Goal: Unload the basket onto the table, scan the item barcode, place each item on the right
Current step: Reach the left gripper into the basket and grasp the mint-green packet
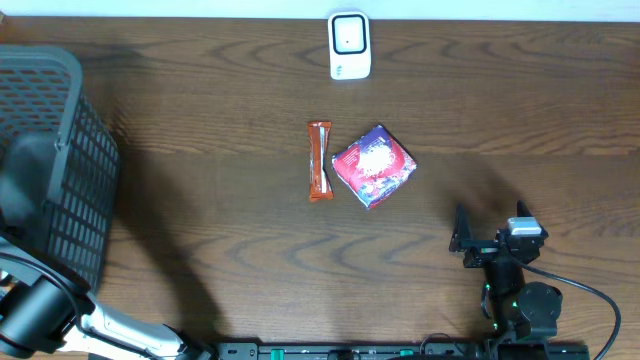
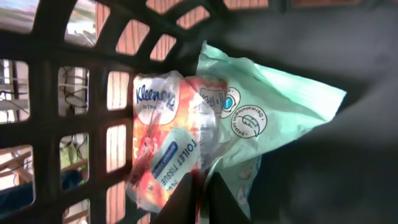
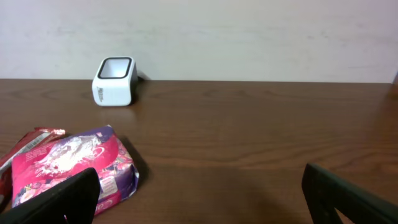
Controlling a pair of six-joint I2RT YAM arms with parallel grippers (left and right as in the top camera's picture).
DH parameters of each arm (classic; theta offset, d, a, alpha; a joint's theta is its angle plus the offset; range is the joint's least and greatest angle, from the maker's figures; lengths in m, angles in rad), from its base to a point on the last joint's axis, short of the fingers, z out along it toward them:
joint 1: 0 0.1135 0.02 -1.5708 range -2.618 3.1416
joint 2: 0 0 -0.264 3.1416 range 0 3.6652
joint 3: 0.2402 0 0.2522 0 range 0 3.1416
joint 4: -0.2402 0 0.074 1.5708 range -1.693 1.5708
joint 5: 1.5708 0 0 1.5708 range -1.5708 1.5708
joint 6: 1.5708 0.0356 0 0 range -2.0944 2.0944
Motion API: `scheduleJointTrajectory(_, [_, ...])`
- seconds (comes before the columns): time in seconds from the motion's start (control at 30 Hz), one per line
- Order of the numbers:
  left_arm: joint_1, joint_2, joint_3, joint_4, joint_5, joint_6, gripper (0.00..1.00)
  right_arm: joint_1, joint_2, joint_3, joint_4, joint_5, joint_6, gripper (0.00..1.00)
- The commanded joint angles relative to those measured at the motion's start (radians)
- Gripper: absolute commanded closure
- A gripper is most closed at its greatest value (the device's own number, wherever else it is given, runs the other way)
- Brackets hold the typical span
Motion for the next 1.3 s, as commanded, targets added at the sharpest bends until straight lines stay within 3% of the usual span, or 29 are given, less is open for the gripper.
scheduleJointTrajectory(0.0, [0.01, -0.1, 0.064, -0.028, 0.095, -0.008, 0.92, 0.006, -0.006, -0.001, -0.004, 0.005, 0.011, 0.01])
scheduleJointTrajectory(0.17, [0.01, -0.24, 0.084, 0.003, 0.247, -0.008, 0.92, 0.006, -0.006, -0.001, -0.004, 0.005, 0.011, 0.01])
scheduleJointTrajectory(0.33, [0.01, -0.359, 0.084, 0.04, 0.285, -0.008, 0.92, 0.006, -0.006, -0.001, -0.004, 0.005, 0.011, 0.01])
scheduleJointTrajectory(0.43, [0.01, -0.357, 0.076, 0.027, 0.283, 0.002, 0.58, 0.006, -0.006, -0.001, -0.004, 0.005, 0.011, 0.01])
scheduleJointTrajectory(0.53, [0.01, -0.34, 0.041, 0.021, 0.238, 0.006, 0.46, 0.006, -0.006, -0.001, -0.004, 0.005, 0.011, 0.01])
scheduleJointTrajectory(0.7, [0.011, -0.269, -0.004, 0.025, 0.166, 0.006, 0.44, 0.006, -0.006, -0.001, -0.004, 0.005, 0.011, 0.01])
scheduleJointTrajectory(1.1, [0.013, -0.028, -0.008, 0.109, 0.159, 0.007, 0.41, 0.006, -0.005, -0.001, -0.004, 0.005, 0.011, 0.01])
scheduleJointTrajectory(1.27, [0.013, 0.019, -0.008, 0.157, 0.161, 0.064, 0.41, 0.006, -0.005, -0.001, -0.004, 0.005, 0.011, 0.01])
